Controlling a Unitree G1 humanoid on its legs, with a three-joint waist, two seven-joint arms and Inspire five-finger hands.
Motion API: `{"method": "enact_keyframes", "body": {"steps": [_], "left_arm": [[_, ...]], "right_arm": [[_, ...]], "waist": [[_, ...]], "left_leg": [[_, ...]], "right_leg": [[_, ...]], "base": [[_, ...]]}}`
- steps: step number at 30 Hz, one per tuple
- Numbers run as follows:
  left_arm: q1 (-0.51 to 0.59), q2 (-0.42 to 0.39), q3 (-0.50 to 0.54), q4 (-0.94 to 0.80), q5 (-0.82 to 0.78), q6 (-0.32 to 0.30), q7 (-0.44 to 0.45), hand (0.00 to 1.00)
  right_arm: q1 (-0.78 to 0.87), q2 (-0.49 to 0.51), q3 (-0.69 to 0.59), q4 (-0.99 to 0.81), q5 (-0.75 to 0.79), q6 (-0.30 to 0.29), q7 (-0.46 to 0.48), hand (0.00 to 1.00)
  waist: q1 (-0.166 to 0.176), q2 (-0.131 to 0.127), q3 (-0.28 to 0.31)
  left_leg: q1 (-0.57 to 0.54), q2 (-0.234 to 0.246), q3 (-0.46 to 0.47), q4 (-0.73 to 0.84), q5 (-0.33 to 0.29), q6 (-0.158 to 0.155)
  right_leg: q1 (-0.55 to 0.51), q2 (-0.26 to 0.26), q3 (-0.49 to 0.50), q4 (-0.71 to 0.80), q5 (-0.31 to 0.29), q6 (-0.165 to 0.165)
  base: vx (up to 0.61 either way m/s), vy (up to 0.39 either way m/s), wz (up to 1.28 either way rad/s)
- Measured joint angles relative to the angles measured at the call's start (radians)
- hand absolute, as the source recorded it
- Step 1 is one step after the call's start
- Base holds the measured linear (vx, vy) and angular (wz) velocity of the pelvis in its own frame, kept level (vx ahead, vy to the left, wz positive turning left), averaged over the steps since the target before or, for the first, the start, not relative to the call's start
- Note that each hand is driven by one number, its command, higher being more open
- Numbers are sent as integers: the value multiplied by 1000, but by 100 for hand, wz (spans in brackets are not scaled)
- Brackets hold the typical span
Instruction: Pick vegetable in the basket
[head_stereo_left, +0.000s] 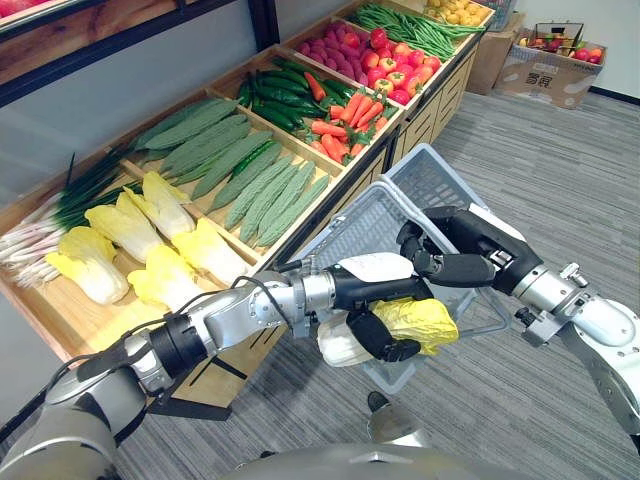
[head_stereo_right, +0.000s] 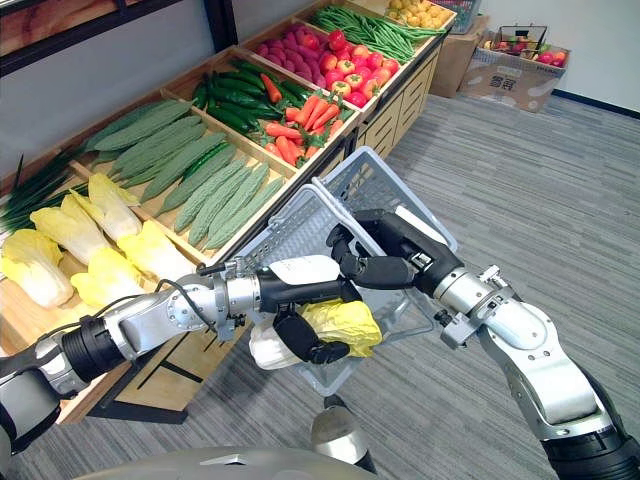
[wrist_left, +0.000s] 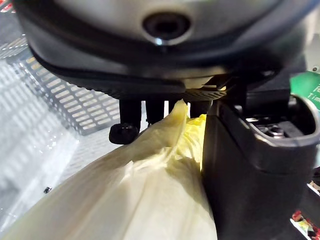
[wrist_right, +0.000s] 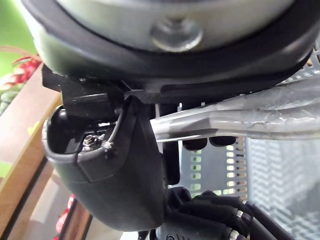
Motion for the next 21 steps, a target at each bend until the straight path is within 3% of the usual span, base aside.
{"method": "enact_keyframes", "body": {"steps": [9, 14, 21], "left_arm": [[-62, -59, -17, 94, 86, -26, 40, 0], [-66, -107, -72, 137, 169, -27, 31, 0], [-82, -140, -93, 152, 170, -33, 25, 0]], "right_arm": [[2, -35, -29, 1, 1, 1, -27, 0], [3, -34, -1, -48, 4, 0, 17, 0], [4, -34, 1, -73, 4, 0, 31, 0]], "waist": [[-9, 4, -2], [-9, 17, -6], [-7, 23, -7]], "left_leg": [[-8, 8, 0, 15, 1, 4], [-9, 6, 0, 12, -3, -1], [-12, 5, 1, 12, -2, -1]], "right_leg": [[-8, 3, 3, 3, 1, 2], [-10, 2, 3, 3, 1, 2], [-19, 2, 2, 12, 0, 3]], "base": [[31, 45, -1], [16, 41, 0], [18, 40, 0]]}}
